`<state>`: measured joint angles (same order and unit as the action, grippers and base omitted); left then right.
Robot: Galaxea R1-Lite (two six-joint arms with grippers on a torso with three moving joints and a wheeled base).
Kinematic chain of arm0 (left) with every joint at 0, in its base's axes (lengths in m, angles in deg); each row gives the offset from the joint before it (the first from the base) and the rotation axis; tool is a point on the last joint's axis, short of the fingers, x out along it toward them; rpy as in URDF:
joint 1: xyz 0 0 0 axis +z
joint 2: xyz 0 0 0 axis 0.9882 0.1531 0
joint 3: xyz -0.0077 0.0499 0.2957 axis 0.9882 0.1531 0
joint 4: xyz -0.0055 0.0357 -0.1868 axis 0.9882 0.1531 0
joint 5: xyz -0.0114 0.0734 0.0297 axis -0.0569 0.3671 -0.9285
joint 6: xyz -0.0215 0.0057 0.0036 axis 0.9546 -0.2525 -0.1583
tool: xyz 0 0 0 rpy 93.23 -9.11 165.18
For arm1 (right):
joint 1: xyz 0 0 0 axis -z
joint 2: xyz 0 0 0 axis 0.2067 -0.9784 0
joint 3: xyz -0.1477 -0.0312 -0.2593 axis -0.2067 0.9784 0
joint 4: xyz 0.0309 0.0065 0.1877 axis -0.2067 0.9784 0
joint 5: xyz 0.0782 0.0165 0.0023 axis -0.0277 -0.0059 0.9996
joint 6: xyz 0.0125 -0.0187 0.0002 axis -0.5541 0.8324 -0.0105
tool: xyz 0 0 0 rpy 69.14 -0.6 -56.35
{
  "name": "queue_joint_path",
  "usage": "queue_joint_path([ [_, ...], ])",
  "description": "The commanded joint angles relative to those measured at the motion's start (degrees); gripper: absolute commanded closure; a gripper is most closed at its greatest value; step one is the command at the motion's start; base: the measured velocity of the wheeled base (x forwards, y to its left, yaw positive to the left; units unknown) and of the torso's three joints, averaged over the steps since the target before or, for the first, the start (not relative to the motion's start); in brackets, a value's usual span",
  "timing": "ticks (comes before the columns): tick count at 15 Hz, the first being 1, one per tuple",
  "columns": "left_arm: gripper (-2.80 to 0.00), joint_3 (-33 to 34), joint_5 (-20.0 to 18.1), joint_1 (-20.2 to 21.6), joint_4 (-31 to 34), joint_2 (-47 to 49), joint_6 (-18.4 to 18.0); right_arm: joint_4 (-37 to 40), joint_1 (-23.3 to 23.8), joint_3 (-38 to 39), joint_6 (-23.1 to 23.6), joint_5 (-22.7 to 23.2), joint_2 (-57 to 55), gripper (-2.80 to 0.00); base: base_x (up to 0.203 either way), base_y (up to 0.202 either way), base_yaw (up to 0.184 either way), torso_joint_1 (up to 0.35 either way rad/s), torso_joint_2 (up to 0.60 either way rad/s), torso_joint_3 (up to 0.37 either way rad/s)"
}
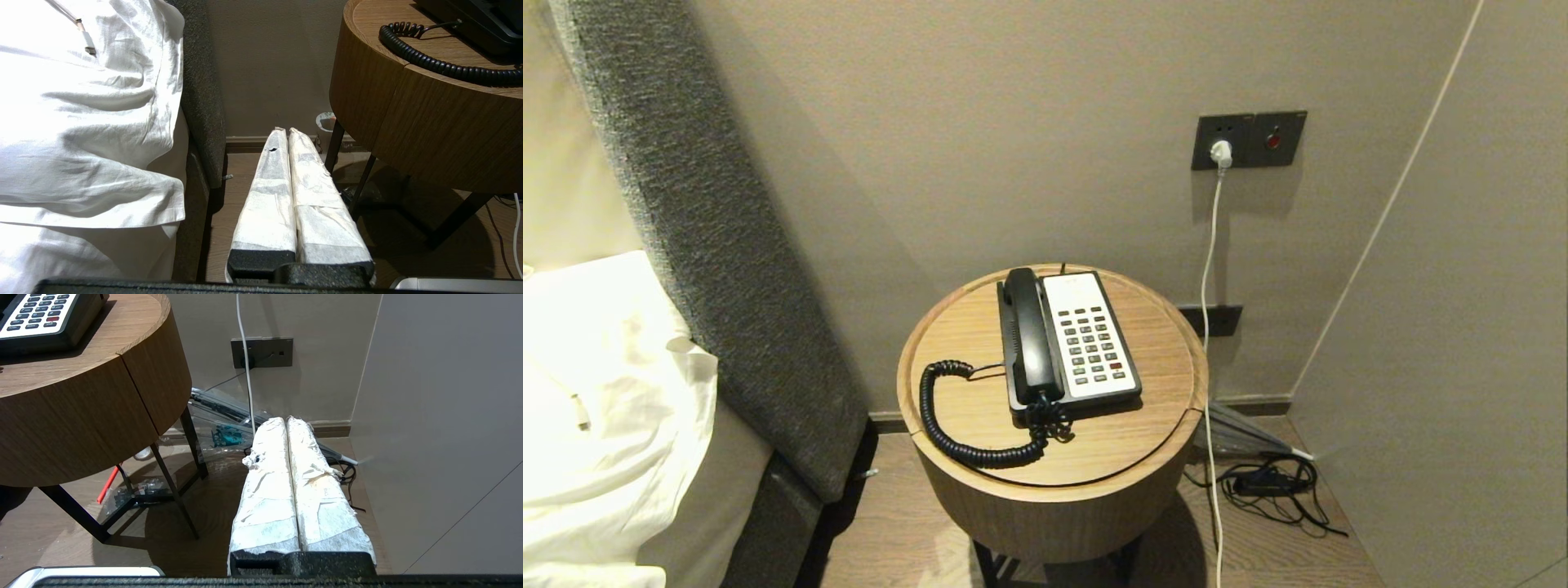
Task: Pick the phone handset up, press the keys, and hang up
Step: Pick up the desk phone handset
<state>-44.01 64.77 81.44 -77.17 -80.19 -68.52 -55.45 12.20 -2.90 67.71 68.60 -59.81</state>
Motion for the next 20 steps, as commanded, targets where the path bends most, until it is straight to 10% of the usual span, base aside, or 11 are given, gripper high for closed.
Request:
queue_joint_path([
  [1, 0.00, 0.00, 0.00, 0.02, 0.02, -0.02, -0.02, 0.00, 0.00, 0.01, 0.01, 0.02, 0.11, 0.00, 0.000, 0.000, 0.000, 0.000, 0.00, 0.000],
  [20, 0.00, -0.02, 0.00, 0.02, 0.09, -0.02, -0.31, 0.09, 0.00, 0.01, 0.01, 0.02, 0.11, 0.00, 0.000, 0.000, 0.000, 0.000, 0.00, -0.006],
])
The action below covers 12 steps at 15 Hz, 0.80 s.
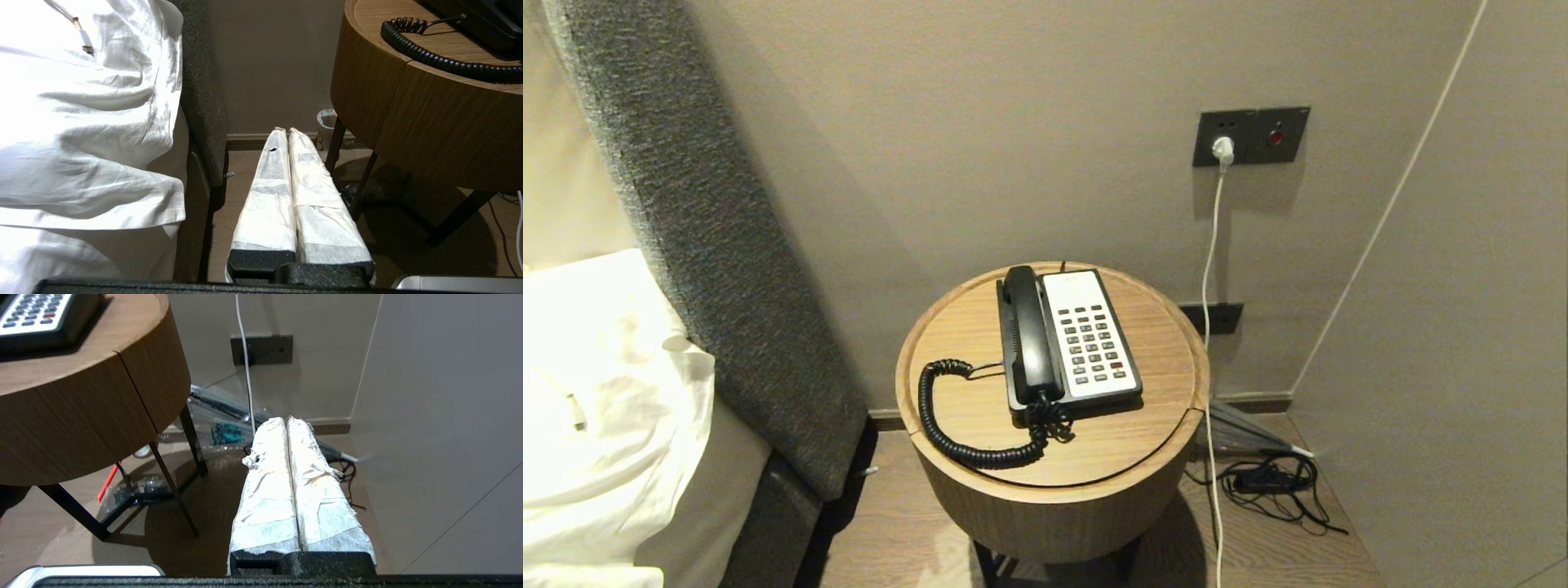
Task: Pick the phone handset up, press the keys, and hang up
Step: Pick up the desk phone handset
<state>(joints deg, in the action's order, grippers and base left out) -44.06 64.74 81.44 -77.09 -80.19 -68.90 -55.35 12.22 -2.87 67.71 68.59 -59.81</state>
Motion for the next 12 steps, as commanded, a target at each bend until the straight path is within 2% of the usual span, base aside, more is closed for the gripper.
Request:
queue_joint_path([
  [1, 0.00, 0.05, 0.12, 0.02, -0.22, -0.02, 0.52, -0.01, -0.03, -0.02, 0.01, 0.03, 0.11, 0.00, 0.000, 0.000, 0.000, 0.005, 0.00, -0.176],
  [12, 0.00, 0.05, 0.12, 0.02, -0.23, -0.02, 1.14, -0.01, -0.03, -0.02, 0.01, 0.03, 0.11, 0.00, 0.000, 0.000, 0.000, 0.002, 0.00, -0.195],
])
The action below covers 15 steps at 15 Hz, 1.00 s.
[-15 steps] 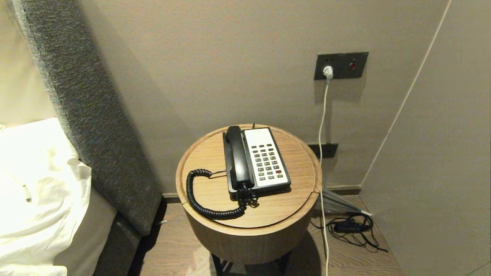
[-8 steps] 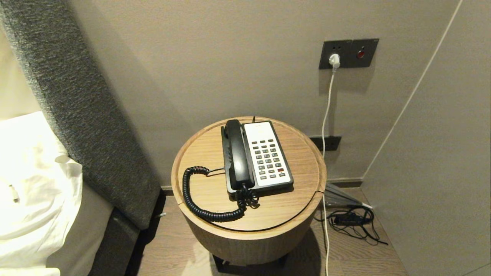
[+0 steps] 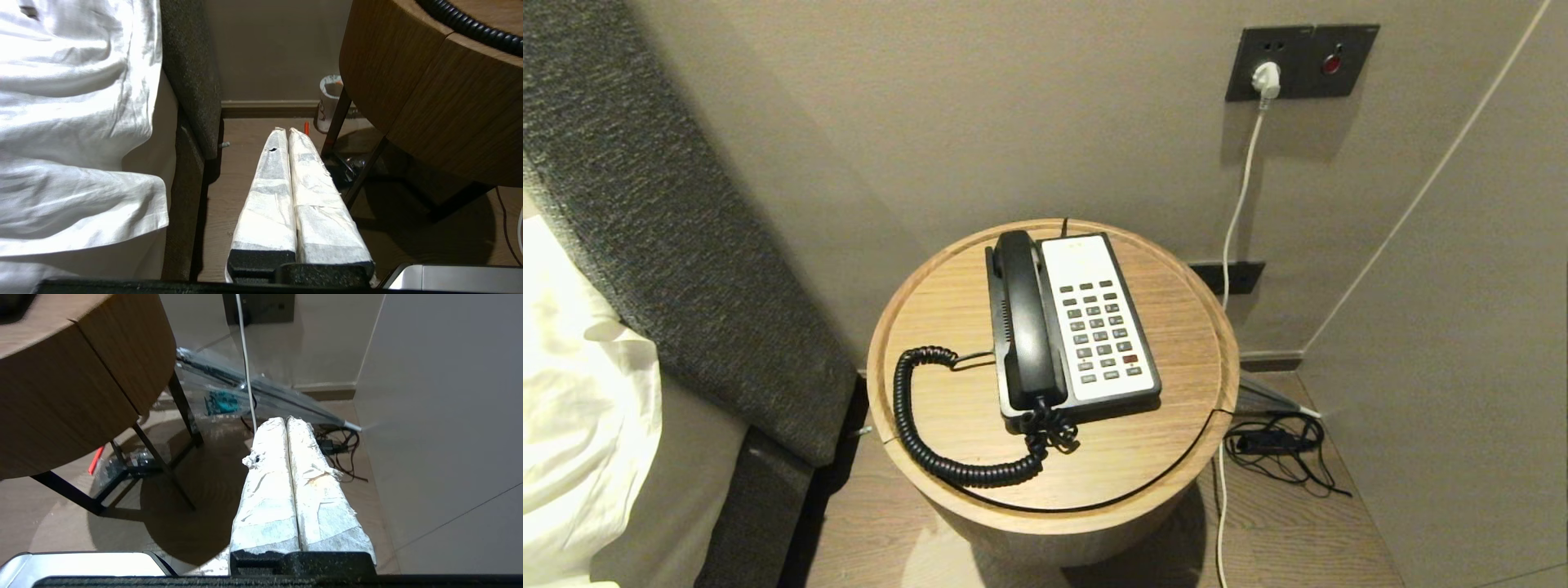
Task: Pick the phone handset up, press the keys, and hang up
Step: Pick up the desk phone handset
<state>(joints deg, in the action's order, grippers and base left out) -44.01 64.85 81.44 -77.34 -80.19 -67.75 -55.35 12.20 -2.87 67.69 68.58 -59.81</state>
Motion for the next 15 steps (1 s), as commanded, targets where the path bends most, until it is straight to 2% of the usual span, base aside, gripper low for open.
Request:
queue_joint_path([
  [1, 0.00, 0.00, 0.01, 0.02, 0.02, -0.02, 0.00, -0.01, 0.00, -0.02, 0.04, 0.05, 0.11, 0.00, 0.000, 0.000, 0.000, 0.007, 0.00, -0.200],
  [5, 0.00, 0.00, -0.16, 0.02, 0.19, -0.02, -0.18, -0.01, 0.00, -0.01, 0.04, 0.05, 0.11, 0.00, 0.000, 0.000, 0.000, 0.003, 0.00, -0.182],
  [8, 0.00, -0.02, -0.19, 0.02, 0.31, -0.02, -0.31, -0.01, 0.03, -0.02, 0.04, 0.05, 0.11, 0.00, 0.000, 0.000, 0.000, 0.004, 0.00, -0.041],
  [10, 0.00, -0.08, -0.43, 0.02, 0.52, -0.02, -2.27, -0.01, 0.06, -0.02, 0.04, 0.05, 0.11, 0.00, 0.000, 0.000, 0.000, 0.000, 0.00, 0.000],
  [15, 0.00, -0.74, -0.46, 0.05, 0.07, -0.02, -2.37, -0.01, 0.00, -0.02, 0.04, 0.05, 0.11, 0.00, 0.000, 0.000, 0.000, 0.000, 0.00, 0.000],
])
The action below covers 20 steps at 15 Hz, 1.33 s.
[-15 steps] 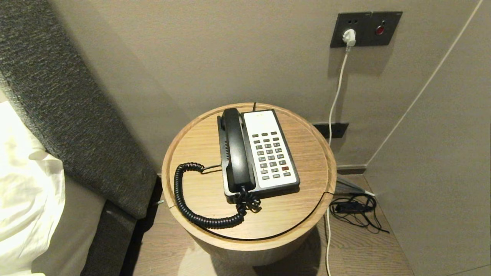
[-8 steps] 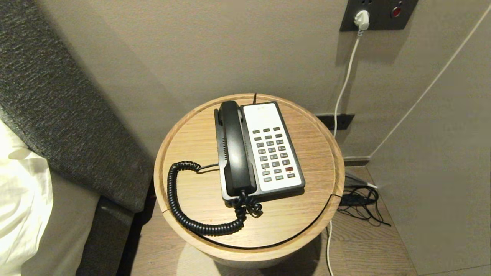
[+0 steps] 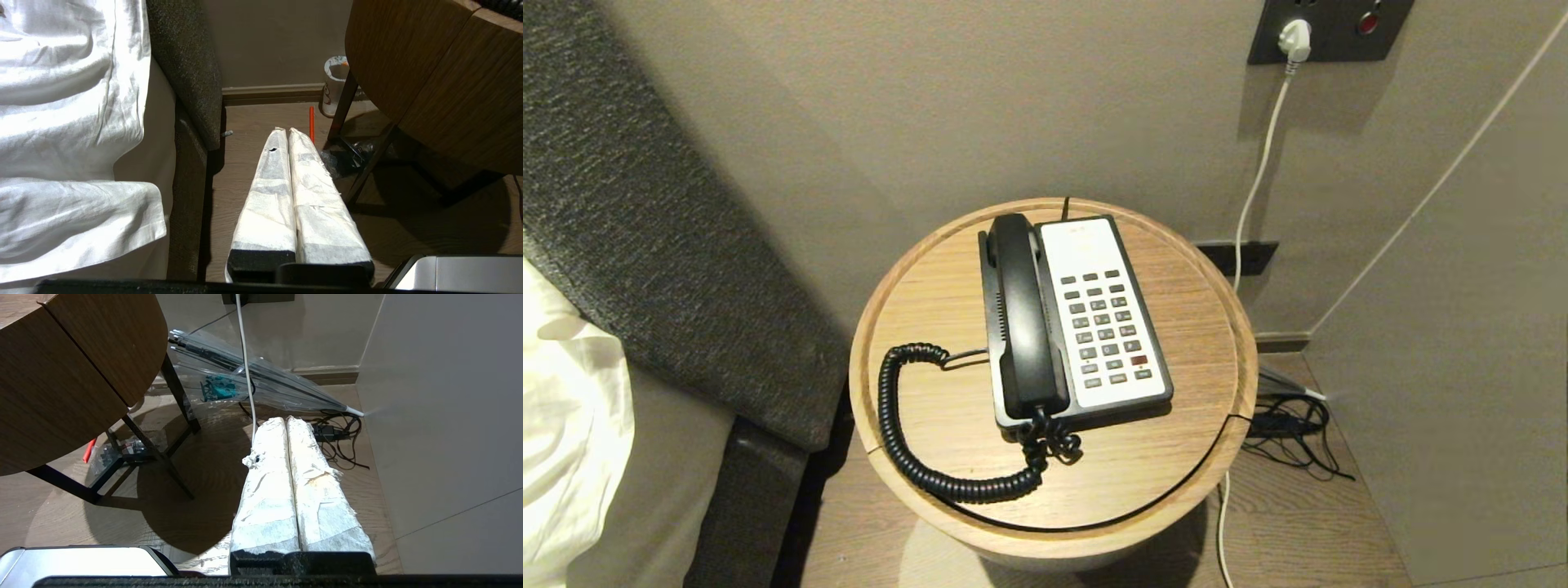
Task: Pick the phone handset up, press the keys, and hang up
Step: Pick up the desk phone handset
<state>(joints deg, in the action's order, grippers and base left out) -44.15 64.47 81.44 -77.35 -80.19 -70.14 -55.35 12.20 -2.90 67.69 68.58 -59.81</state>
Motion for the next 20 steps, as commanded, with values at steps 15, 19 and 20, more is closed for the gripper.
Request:
queue_joint_path([
  [15, 0.00, -69.04, -22.45, -2.47, 36.40, 55.84, 1.46, -0.10, 0.00, 0.01, 0.13, 0.05, 0.11, 0.00, 0.000, 0.000, 0.000, 0.000, 0.00, 0.000],
  [19, 0.00, -85.64, -20.65, -19.56, 45.33, 66.88, 12.77, -0.10, 0.00, 0.09, 0.04, 0.05, 0.11, 0.00, 0.000, 0.000, 0.000, 0.000, 0.00, 0.000],
  [20, 0.00, -87.86, -16.82, -22.08, 46.82, 69.33, 13.97, -0.10, 0.00, 0.03, 0.04, 0.05, 0.11, 0.00, 0.000, 0.000, 0.000, 0.000, 0.00, 0.000],
])
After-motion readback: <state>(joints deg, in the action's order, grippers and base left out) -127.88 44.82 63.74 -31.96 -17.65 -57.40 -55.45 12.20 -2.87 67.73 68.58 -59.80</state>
